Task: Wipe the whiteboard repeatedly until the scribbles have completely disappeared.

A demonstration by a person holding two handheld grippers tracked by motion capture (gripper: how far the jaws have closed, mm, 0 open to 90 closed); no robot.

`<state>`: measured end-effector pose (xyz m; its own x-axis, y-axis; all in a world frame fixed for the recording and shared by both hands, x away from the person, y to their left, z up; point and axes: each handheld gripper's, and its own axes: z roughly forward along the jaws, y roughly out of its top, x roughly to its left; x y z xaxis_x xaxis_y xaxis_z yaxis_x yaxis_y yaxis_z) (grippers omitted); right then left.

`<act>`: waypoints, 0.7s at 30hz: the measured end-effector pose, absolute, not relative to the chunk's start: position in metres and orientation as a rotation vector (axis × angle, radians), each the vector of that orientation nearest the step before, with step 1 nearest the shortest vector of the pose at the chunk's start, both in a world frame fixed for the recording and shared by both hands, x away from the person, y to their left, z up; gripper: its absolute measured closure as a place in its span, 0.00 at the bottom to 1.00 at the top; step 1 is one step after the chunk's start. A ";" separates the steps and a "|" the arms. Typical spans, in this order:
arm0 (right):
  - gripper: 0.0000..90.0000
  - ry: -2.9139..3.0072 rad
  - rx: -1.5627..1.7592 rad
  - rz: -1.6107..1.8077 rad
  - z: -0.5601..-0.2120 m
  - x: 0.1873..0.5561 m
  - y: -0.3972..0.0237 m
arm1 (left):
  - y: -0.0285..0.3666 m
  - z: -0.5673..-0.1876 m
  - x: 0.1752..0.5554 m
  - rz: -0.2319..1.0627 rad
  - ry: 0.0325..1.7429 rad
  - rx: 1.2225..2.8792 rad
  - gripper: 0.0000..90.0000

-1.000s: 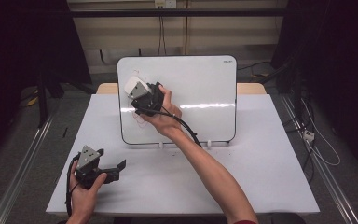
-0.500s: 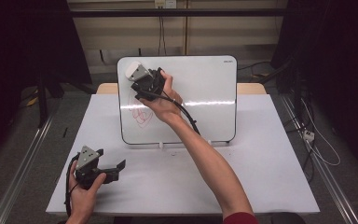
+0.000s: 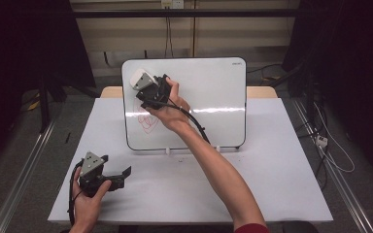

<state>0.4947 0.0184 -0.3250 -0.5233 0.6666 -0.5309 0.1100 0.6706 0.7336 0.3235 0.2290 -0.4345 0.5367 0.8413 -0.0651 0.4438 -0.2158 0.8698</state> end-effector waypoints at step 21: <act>0.35 2.108 0.462 0.784 -0.365 0.459 0.033 | 0.226 -0.436 0.324 0.547 1.056 1.860 0.06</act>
<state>0.4588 0.0329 -0.3655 -0.5958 0.5630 -0.5728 0.0514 0.7385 0.6723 0.3244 0.2257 -0.4356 0.5374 0.8418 -0.0514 0.4431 -0.2299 0.8665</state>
